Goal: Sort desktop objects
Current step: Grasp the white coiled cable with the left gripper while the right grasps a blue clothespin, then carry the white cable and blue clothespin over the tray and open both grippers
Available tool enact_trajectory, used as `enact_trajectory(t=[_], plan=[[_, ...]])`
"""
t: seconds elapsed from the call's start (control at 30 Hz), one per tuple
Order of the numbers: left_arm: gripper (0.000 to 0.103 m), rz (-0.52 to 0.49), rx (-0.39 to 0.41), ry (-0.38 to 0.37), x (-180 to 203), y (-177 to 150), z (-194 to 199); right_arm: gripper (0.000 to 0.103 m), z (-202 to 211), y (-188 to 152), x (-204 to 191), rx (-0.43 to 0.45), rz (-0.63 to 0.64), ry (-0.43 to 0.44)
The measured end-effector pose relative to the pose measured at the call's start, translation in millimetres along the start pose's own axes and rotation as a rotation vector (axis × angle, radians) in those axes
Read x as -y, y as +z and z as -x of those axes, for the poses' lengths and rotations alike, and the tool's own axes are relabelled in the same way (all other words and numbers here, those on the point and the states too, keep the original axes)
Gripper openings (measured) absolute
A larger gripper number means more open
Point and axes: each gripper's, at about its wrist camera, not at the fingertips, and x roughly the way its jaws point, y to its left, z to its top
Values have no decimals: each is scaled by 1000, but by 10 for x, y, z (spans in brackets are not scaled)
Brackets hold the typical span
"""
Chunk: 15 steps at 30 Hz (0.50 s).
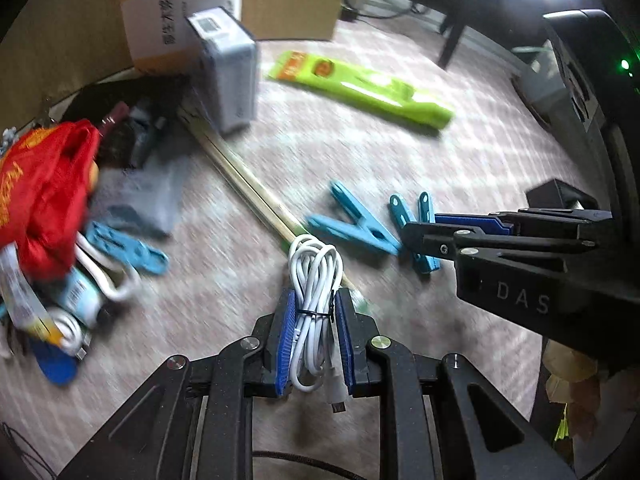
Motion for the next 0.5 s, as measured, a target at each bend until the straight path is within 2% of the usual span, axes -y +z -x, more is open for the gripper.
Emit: enact_trajectory(t=[0.37, 0.5], plan=[[17, -26, 15, -33, 338, -178, 178, 21, 383, -592, 517, 39, -70, 45], [17, -50, 28, -46, 485, -199, 261, 21, 503, -586, 679, 63, -92, 48]])
